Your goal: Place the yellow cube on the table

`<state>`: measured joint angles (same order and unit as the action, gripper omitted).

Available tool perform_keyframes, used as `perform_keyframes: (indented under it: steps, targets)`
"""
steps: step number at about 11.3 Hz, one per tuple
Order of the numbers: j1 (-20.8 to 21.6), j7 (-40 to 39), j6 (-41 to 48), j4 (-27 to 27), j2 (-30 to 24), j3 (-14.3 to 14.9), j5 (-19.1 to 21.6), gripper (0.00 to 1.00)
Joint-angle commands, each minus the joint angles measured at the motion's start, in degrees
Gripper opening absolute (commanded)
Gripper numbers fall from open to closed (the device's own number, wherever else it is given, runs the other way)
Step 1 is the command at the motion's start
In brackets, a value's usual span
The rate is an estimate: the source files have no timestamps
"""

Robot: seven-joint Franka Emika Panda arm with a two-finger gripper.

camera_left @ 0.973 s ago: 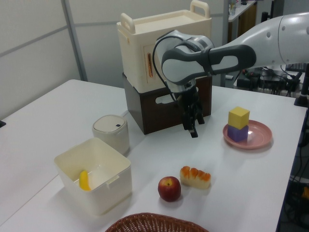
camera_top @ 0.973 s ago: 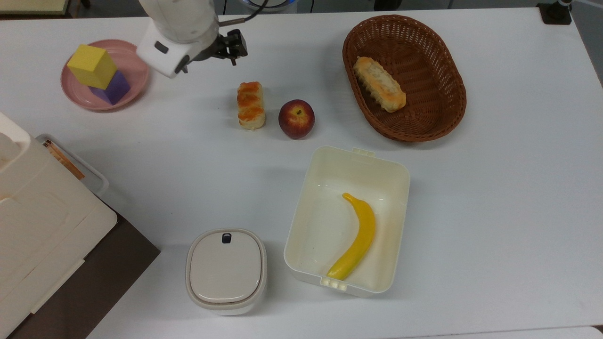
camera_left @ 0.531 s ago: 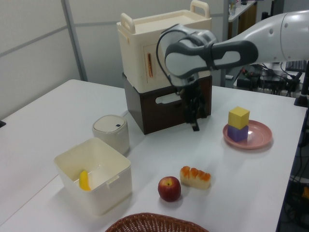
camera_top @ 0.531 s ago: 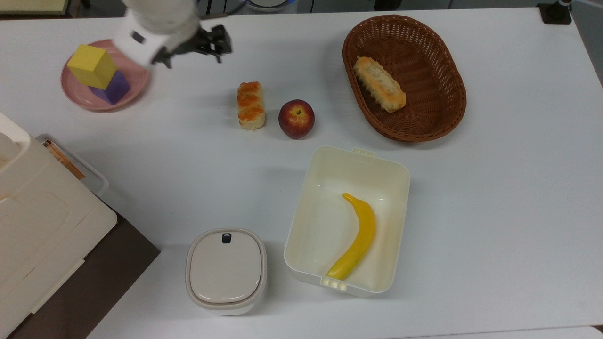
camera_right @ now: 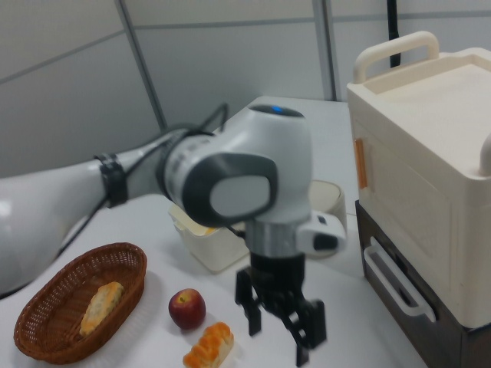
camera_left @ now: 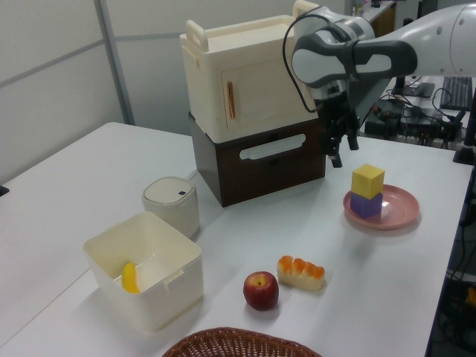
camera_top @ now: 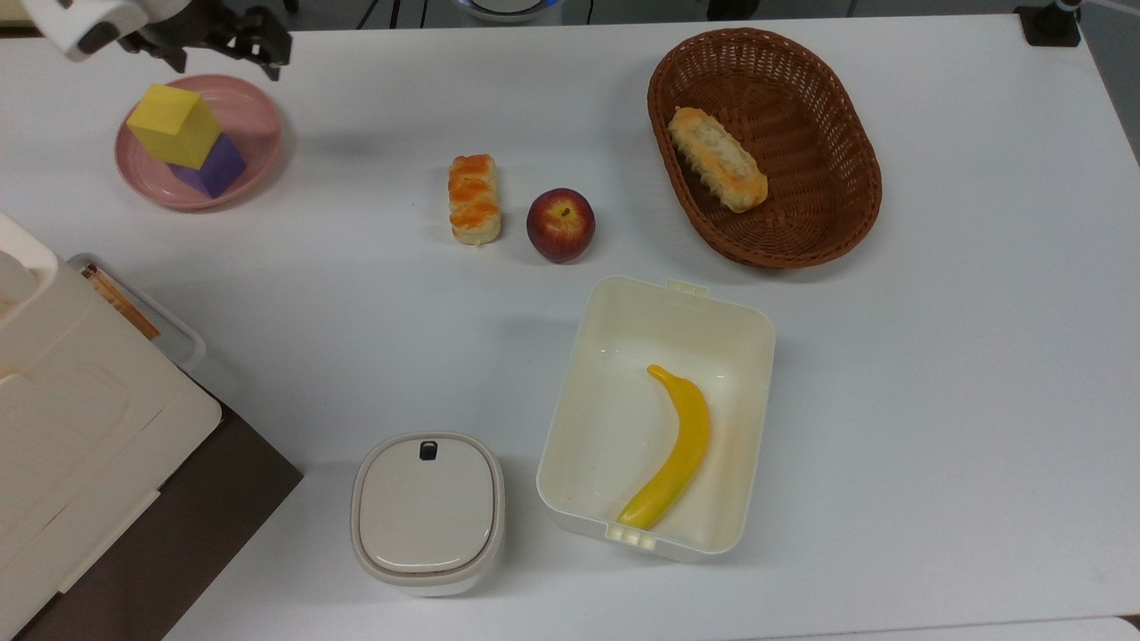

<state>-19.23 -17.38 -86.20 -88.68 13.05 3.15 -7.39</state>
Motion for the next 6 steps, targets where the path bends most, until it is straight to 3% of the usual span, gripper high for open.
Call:
perform_keyframes:
  steps: [1, 6]
  targets:
    - [-3.7, 0.06, -2.2, -0.18, 4.16, -0.16, -2.53, 1.0]
    - [-5.55, 0.06, -6.43, -0.09, 8.3, -0.16, -6.66, 1.0]
